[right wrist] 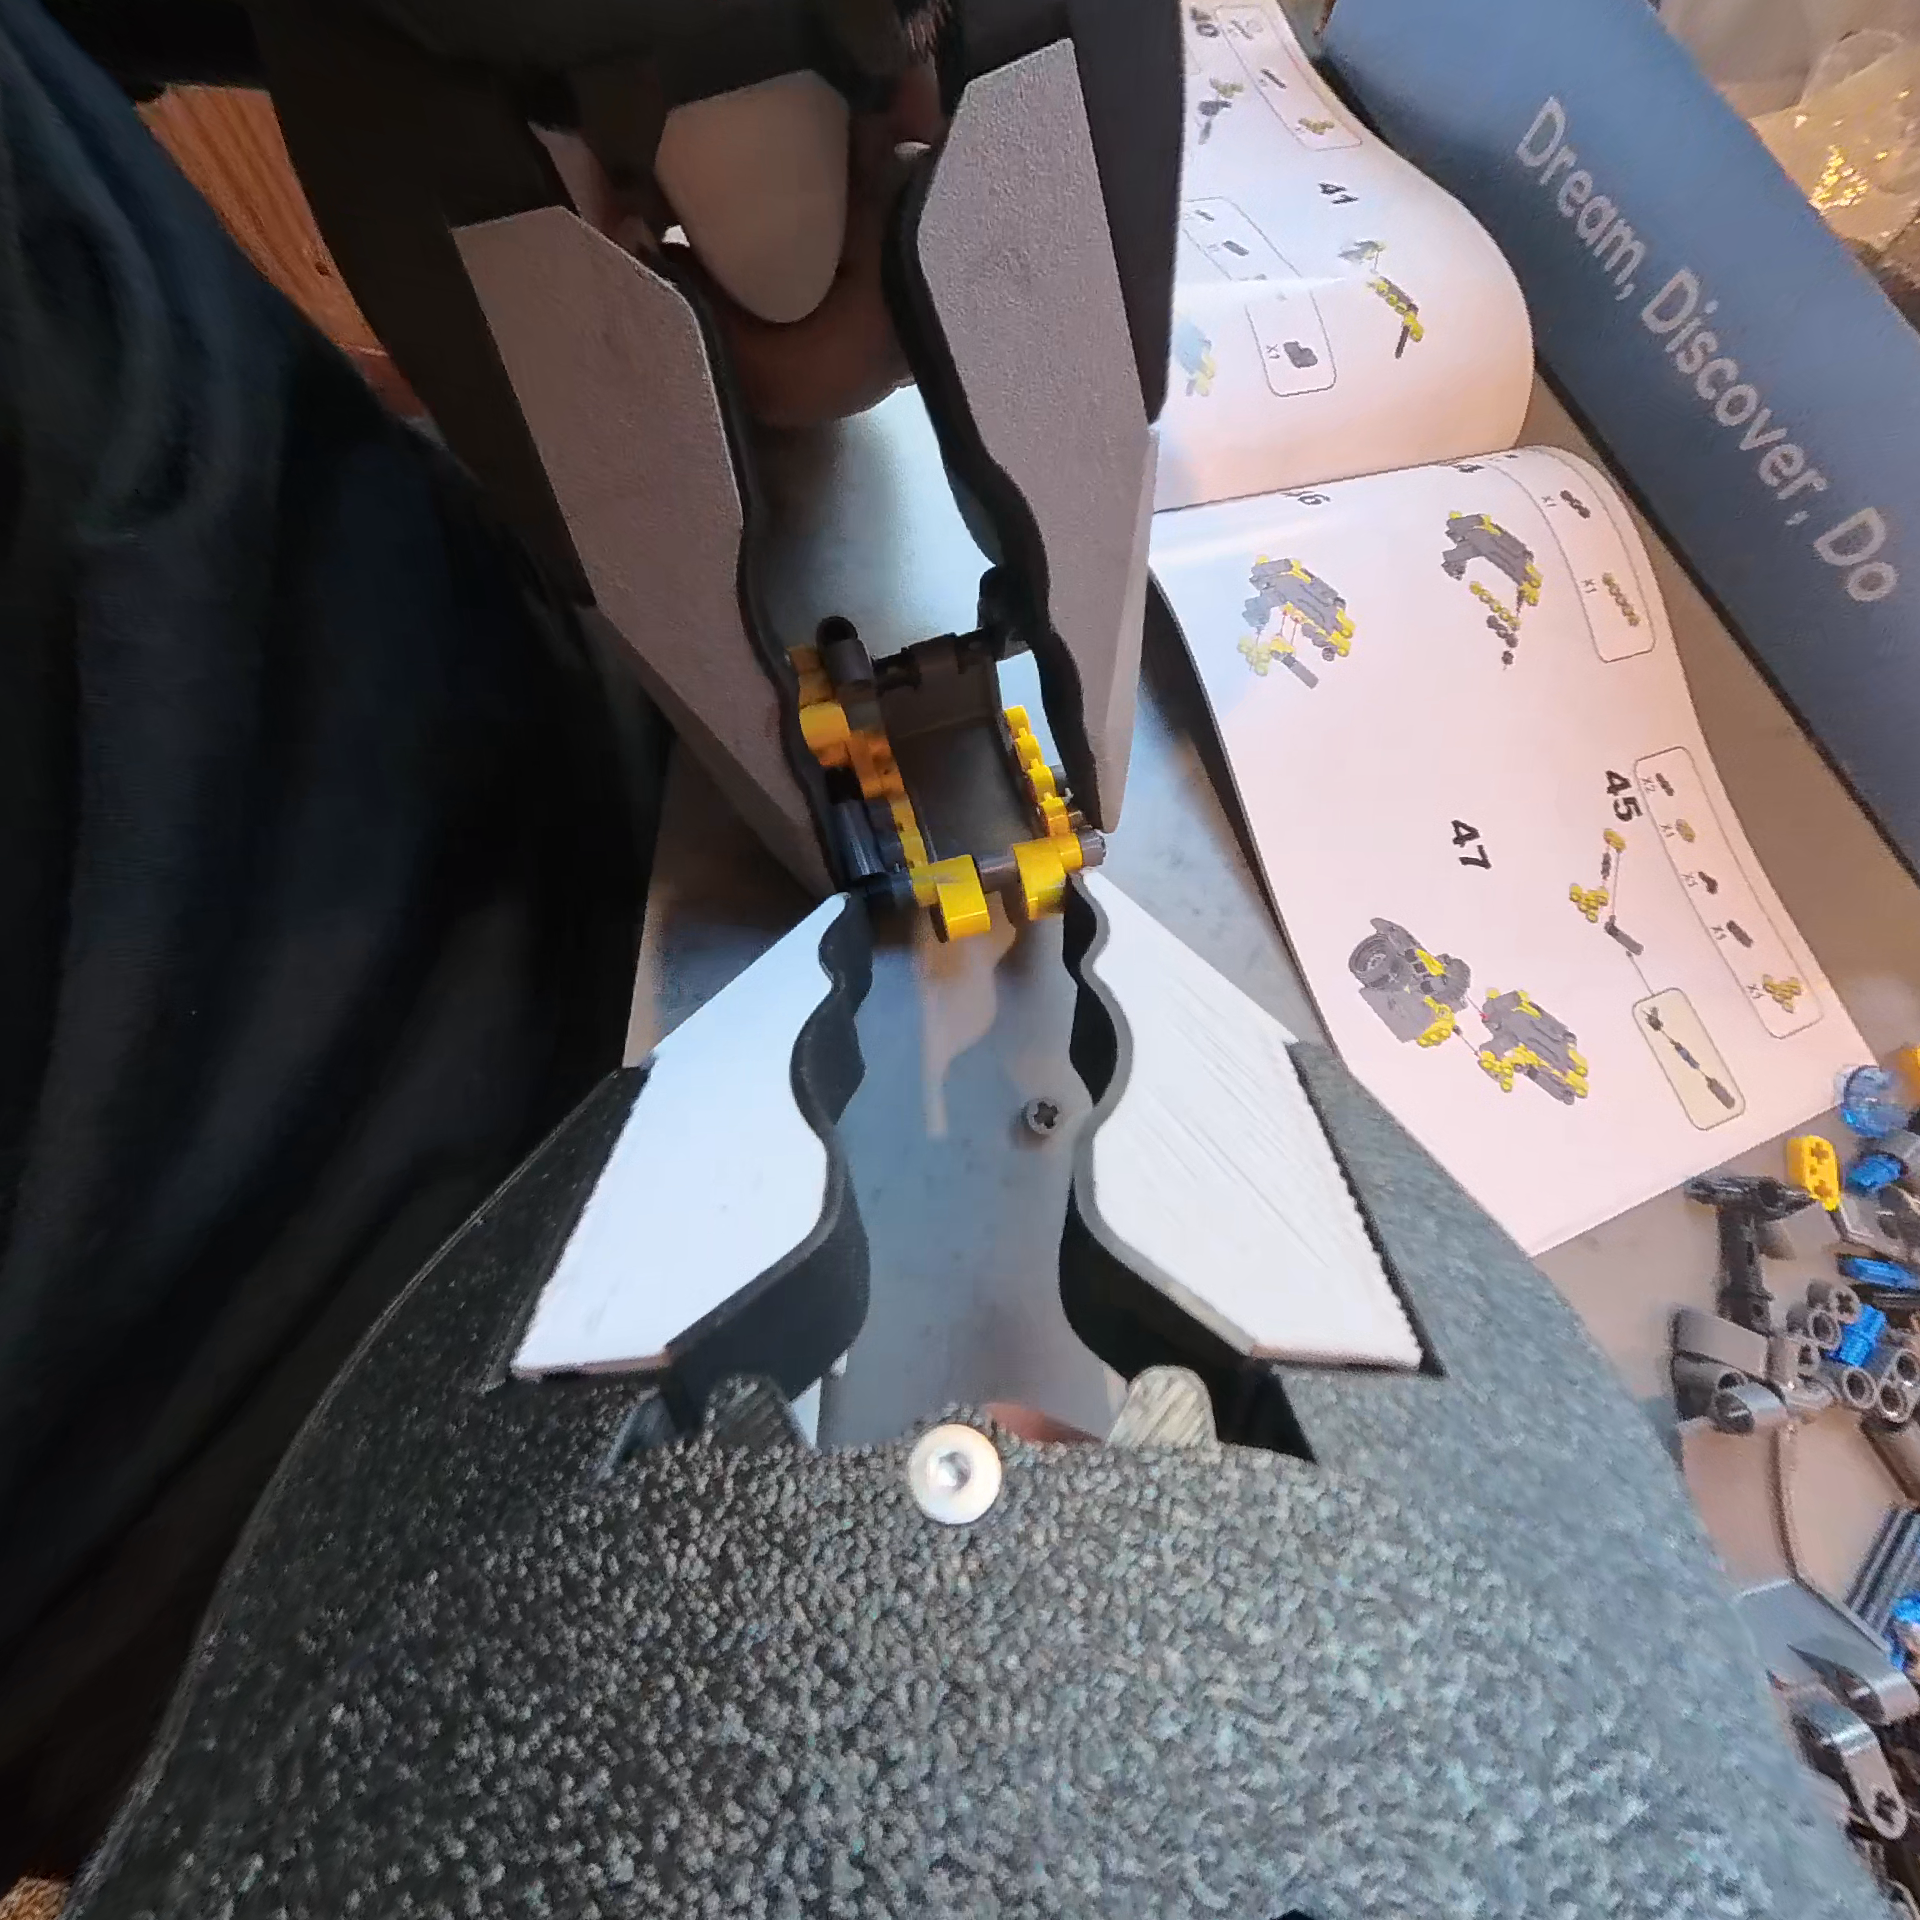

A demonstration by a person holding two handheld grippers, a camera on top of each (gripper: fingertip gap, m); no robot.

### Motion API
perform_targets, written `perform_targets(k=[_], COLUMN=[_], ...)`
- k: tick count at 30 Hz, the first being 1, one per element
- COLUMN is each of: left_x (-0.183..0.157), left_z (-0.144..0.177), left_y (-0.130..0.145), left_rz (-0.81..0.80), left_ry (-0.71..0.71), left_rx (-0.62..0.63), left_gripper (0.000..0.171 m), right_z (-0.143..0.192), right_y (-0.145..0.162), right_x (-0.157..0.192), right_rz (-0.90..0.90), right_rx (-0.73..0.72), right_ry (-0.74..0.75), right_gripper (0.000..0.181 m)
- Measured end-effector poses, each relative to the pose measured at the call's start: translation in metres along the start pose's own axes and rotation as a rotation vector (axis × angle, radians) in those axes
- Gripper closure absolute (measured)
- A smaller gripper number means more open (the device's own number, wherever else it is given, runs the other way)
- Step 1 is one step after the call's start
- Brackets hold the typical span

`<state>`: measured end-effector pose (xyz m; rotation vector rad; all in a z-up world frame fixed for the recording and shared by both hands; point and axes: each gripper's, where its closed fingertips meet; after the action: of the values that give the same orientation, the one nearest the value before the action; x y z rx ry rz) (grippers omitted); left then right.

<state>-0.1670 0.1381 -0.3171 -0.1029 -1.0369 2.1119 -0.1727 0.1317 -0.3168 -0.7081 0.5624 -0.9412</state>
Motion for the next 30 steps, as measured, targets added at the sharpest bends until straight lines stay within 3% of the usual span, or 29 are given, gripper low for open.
perform_targets(k=[30], left_x=[0.011], left_z=[0.000], left_y=[0.002], left_rz=[0.057], left_ry=[-0.064], left_rx=[0.005], left_gripper=[0.128], right_z=[-0.003], right_y=[-0.005], right_x=[-0.010], right_rz=[-0.156], right_rx=[-0.025], right_ry=[-0.014], right_gripper=[0.150])
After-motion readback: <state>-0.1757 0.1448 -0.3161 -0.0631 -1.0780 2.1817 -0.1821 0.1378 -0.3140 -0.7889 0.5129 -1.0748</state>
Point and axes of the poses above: each gripper's, where its closed fingertips meet, z back along the fingers, y out of its underside, x = y × z across the jaws, and after that the axes turned 2 degrees about -y, right-handed
